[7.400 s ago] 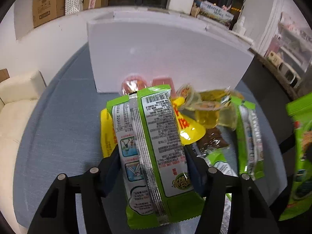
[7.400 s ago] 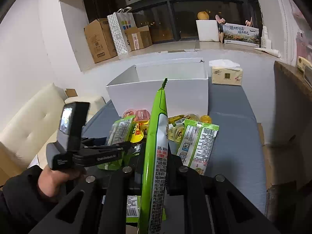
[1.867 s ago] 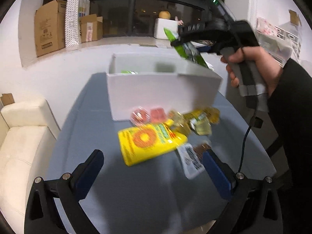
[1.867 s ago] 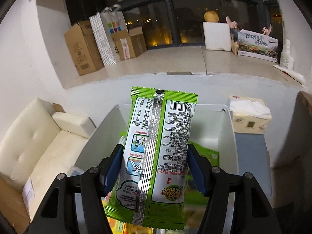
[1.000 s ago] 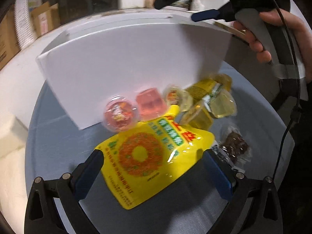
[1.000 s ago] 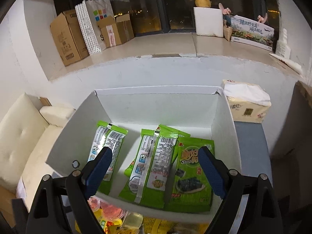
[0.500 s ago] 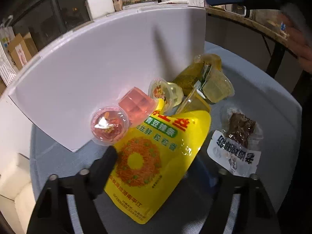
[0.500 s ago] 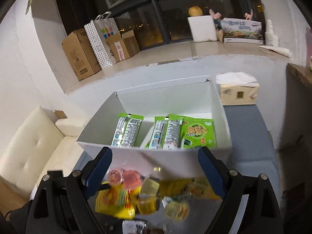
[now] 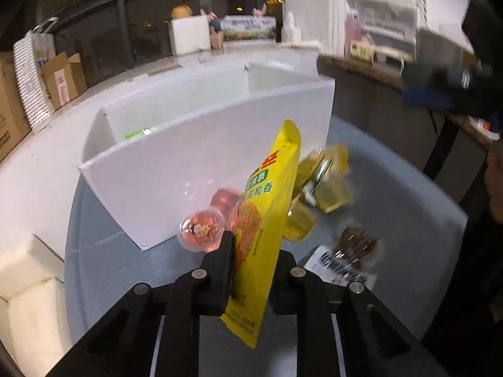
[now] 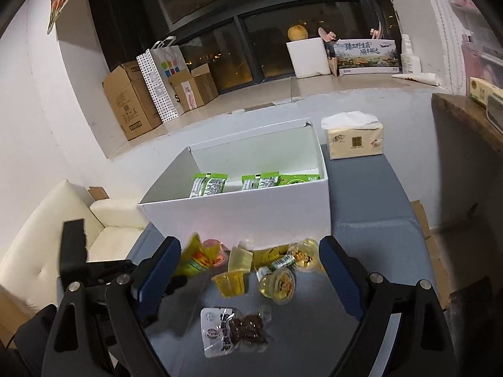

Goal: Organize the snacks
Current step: 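Carry the yellow pouch over the white box and release it with the left gripper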

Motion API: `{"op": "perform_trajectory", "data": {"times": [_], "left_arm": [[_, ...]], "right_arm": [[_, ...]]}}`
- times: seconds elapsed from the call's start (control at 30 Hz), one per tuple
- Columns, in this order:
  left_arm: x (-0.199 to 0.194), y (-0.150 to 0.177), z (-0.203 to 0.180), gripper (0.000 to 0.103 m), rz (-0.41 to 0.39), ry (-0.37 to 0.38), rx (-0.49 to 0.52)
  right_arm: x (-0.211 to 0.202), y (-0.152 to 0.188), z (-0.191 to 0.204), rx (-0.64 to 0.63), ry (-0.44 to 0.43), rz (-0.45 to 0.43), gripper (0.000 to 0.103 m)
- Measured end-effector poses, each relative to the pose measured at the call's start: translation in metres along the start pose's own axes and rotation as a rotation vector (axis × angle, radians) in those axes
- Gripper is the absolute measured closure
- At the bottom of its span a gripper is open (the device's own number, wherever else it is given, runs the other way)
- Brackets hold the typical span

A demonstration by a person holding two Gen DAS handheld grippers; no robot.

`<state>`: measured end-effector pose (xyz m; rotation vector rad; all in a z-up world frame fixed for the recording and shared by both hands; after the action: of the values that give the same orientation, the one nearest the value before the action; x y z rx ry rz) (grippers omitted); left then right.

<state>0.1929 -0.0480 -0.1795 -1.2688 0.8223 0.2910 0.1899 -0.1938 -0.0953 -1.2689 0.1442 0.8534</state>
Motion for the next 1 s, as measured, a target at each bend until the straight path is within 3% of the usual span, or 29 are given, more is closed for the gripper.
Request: {"op": "perform_trajectory", "data": {"times": [0.17, 0.37, 0.5, 0.7, 0.73, 0.77, 0.8, 0.83, 1.0], "left_arm": [[-0.05, -0.021, 0.02, 0.083, -0.109, 0.042, -0.134], [-0.075, -0.08, 0.062, 0.083, -0.213, 0.017, -0.28], [-0.055, -0.126, 0.086, 0.083, -0.222, -0.022, -0.325], [0.005, -0.156, 0.108, 0.08, -0.13, -0.092, -0.357], [0.017, -0.155, 0.111, 0.069, -0.112, -0.107, -0.368], [0.026, -0.153, 0.114, 0.044, -0.096, -0.132, -0.373], [0.034, -0.151, 0.116, 0.027, -0.079, -0.134, -0.375], [0.039, -0.148, 0.116, 0.003, -0.073, -0.132, -0.38], [0.043, -0.136, 0.109, 0.0, -0.053, -0.149, -0.343]], "right_arm": [[-0.017, -0.009, 0.005, -0.012, -0.009, -0.041, 0.01], [-0.03, -0.026, 0.012, -0.021, -0.023, -0.087, 0.01], [-0.031, -0.029, 0.01, -0.014, -0.019, -0.092, 0.01], [-0.026, -0.028, -0.008, 0.013, 0.001, -0.076, 0.01], [-0.025, -0.027, -0.012, 0.018, 0.006, -0.07, 0.01], [-0.023, -0.026, -0.015, 0.023, 0.01, -0.063, 0.01], [-0.021, -0.025, -0.019, 0.027, 0.019, -0.057, 0.01], [-0.02, -0.023, -0.022, 0.03, 0.026, -0.054, 0.01], [-0.003, -0.013, -0.039, 0.051, 0.053, -0.007, 0.007]]}}
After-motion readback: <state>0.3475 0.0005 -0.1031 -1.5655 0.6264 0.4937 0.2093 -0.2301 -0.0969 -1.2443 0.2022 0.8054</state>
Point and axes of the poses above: each gripper's, at about its wrist camera, not at the fingertips, and x roughly the way its jaws point, z to its left, y to its underside, the point moved 8 cm from there along x, roughly the way its jaws point, and after that the axes turned 4 degrees about -y, right-handed, at the moved point
